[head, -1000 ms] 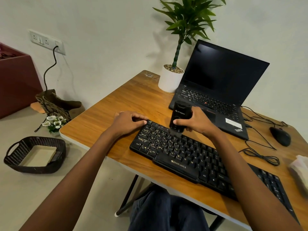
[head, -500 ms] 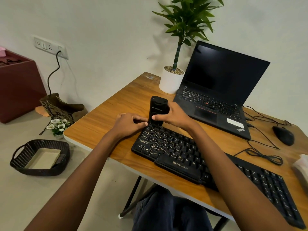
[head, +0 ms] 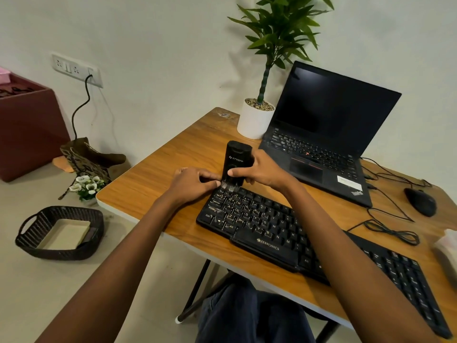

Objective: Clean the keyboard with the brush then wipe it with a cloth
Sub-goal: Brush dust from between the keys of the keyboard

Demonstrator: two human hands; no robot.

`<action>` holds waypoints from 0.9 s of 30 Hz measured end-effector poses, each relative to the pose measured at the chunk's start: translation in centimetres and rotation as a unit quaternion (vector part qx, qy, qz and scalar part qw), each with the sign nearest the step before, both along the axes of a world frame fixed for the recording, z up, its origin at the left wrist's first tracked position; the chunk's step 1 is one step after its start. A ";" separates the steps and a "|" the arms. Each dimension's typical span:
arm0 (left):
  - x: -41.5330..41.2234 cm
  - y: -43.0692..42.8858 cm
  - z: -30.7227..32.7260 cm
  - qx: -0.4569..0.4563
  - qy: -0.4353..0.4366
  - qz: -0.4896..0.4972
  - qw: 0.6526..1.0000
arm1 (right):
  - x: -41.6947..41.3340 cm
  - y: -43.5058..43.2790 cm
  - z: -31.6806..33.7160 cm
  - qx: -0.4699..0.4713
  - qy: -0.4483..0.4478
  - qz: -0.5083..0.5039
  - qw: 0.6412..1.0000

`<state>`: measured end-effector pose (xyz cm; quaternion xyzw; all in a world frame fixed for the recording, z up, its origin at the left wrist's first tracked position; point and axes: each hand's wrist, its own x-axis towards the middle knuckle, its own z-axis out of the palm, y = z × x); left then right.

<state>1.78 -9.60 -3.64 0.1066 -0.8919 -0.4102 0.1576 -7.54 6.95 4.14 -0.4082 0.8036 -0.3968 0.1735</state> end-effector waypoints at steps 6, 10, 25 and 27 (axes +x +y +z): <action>0.0 -0.1 0.0 0.002 0.000 -0.011 1.000 | 0.4 1.7 0.1 -0.009 -0.013 -0.028 0.999; -0.1 0.0 -0.1 0.002 -0.003 -0.007 1.000 | 0.2 2.9 0.2 -0.006 0.003 -0.043 0.999; 0.2 0.3 0.3 0.004 -0.012 -0.005 1.000 | 1.3 4.9 0.0 -0.021 -0.017 -0.048 0.998; 0.2 0.2 0.3 0.012 -0.007 -0.009 1.000 | 1.3 5.0 0.0 -0.008 0.017 -0.058 0.998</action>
